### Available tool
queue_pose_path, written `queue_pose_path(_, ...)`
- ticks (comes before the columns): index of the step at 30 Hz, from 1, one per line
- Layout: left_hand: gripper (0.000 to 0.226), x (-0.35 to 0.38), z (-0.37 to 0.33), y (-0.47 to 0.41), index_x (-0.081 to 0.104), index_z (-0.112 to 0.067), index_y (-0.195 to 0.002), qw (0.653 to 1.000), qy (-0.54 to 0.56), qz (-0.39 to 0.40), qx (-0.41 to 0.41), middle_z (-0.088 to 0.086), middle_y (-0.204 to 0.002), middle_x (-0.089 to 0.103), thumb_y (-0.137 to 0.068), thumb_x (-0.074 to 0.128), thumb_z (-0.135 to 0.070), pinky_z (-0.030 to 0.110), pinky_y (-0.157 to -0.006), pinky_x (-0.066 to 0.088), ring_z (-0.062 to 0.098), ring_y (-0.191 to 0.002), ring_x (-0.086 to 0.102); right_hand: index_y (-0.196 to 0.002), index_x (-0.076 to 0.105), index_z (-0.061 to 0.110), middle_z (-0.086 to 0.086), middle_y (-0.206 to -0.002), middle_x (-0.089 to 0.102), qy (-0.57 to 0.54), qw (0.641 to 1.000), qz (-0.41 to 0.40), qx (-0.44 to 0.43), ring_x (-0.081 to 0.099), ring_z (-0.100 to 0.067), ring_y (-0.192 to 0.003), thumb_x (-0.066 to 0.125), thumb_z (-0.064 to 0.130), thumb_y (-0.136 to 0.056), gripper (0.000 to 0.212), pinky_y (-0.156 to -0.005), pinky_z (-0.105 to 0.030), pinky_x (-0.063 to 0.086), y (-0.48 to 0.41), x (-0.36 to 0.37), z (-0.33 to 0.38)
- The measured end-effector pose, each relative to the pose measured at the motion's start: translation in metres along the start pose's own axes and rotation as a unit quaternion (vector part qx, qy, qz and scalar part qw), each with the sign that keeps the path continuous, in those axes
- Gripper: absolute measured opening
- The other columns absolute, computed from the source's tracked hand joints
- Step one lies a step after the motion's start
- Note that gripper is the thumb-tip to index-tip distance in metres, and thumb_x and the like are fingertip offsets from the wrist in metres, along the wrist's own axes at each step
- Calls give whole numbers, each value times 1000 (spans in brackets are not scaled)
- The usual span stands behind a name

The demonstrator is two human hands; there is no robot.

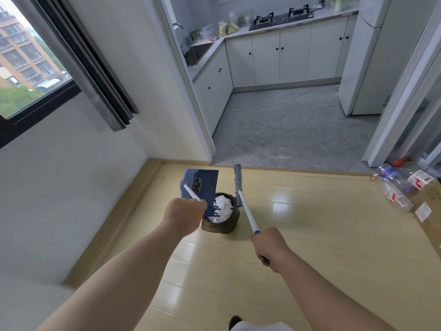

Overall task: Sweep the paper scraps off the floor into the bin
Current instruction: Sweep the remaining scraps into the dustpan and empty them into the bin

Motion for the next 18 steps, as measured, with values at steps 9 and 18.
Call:
queue_pose_path(9, 22, 11, 0, 6, 56, -18, -116, 1000, 12, 15, 3, 2, -97, 71, -99, 45, -23, 30, -63, 44, 27, -83, 70, -100, 56, 5, -10, -68, 46, -25, 999, 33, 19, 34, -18, -47, 49, 19, -96, 16, -38, -16, 25, 6, 3, 5)
queue_pose_path(18, 21, 6, -2, 6, 54, -17, -117, 1000, 2, 12, 0, 4, -101, 71, -98, 45, -19, 30, -59, 41, 26, -84, 70, -107, 55, 1, -9, -66, 46, -25, 999, 25, 19, 35, -17, -46, 48, 17, -97, 20, -39, -17, 26, 12, 4, 9)
Point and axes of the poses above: each hand's wrist, its own y-axis away from the middle knuckle, its own x-axis out of the palm, z = x × y, the point moved 2 cm from there along -y, towards the middle knuckle
